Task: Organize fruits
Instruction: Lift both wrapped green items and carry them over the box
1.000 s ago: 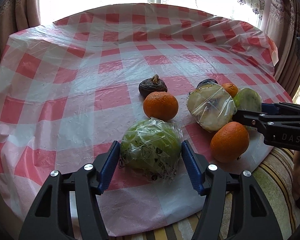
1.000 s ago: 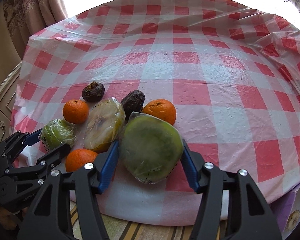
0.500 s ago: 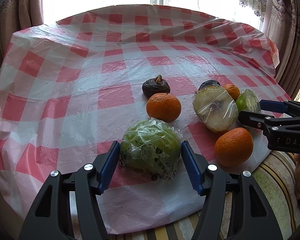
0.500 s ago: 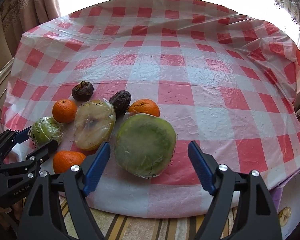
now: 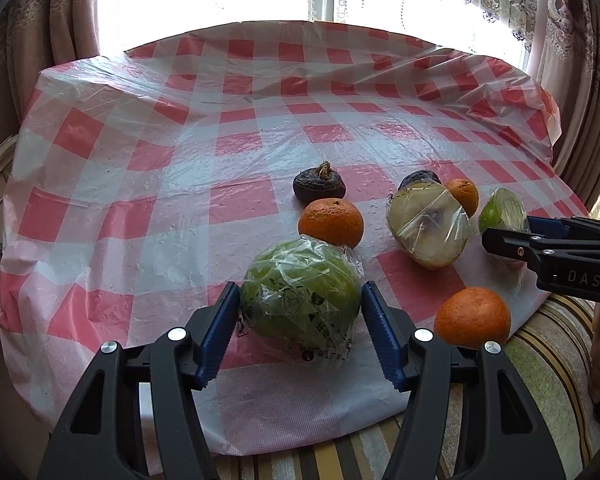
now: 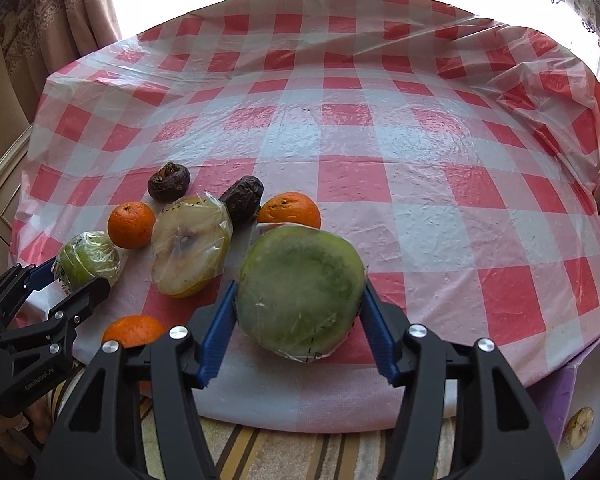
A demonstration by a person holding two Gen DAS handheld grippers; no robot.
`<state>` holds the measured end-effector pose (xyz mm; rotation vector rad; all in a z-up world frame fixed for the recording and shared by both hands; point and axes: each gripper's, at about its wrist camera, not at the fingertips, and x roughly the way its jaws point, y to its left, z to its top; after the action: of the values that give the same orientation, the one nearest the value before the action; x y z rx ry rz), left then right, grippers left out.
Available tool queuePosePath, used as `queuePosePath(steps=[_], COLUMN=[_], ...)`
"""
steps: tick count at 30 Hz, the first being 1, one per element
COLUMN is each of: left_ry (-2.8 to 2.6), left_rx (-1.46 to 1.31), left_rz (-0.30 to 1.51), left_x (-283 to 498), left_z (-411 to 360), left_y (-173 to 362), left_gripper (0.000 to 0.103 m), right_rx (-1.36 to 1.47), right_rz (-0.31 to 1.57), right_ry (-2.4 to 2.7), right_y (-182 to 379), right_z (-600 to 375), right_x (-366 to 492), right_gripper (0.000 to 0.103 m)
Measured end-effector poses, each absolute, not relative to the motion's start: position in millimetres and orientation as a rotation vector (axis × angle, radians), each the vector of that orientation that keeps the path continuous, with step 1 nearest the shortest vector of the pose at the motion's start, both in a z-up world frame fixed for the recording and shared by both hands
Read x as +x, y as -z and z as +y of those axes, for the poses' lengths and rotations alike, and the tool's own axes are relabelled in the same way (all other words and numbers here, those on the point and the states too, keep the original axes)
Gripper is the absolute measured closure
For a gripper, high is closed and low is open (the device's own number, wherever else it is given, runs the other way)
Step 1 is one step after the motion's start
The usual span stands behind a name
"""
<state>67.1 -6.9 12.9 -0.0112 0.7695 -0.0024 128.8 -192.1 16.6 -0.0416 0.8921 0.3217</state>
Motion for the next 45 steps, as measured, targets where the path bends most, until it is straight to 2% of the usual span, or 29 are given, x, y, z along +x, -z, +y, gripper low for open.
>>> queuePosePath(steps=[25,45], left_ry=[-0.034,0.147], left_rx=[0.067,0.179], left_rz=[0.708,0.675], left_x=[44.9,42.4], left_z=[-32.7,-127.8], left_y=[-50.0,-68.8], left_gripper=[0.043,0.043], right_rx=[0.093,0.173], right_rz=[0.852,0.811], right_ry=[-0.304,-0.186], right_y=[-27.7,-39.8], right_z=[-257.1,-350.3], right_x=[94.2,61.5], right_gripper=[0.043,0.043])
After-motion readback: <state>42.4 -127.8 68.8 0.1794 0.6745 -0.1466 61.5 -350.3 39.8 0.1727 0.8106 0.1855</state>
